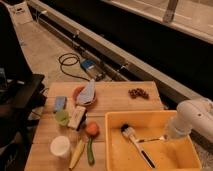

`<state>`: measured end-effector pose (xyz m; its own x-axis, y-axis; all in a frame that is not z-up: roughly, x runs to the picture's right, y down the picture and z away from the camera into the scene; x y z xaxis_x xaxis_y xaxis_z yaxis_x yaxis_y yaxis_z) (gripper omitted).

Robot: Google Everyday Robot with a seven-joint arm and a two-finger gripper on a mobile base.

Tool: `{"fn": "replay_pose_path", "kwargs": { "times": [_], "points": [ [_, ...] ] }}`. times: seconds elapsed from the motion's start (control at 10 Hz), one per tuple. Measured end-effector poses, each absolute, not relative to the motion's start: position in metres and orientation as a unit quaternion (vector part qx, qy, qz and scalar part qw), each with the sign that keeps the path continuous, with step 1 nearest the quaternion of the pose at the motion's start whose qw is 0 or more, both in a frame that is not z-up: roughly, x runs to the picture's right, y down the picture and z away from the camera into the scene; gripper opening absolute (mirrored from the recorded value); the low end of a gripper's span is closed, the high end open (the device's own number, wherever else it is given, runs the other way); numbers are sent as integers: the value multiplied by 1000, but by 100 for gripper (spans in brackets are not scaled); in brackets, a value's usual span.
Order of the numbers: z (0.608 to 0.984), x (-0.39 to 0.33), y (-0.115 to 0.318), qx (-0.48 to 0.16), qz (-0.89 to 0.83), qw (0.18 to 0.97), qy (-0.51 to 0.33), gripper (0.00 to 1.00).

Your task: Place fork in tray

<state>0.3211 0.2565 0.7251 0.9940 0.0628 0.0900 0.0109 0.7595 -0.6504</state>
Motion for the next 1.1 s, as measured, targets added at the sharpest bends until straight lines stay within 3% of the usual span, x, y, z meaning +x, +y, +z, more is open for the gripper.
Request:
{"fn": "replay_pose_path", "kwargs": {
  "times": [0.4, 0.5, 1.1],
  "points": [
    [736, 326, 281, -367, 49, 925, -88, 61],
    [736, 326, 281, -367, 50, 925, -87, 65],
    [736, 326, 281, -367, 49, 925, -87, 65]
  ]
}}
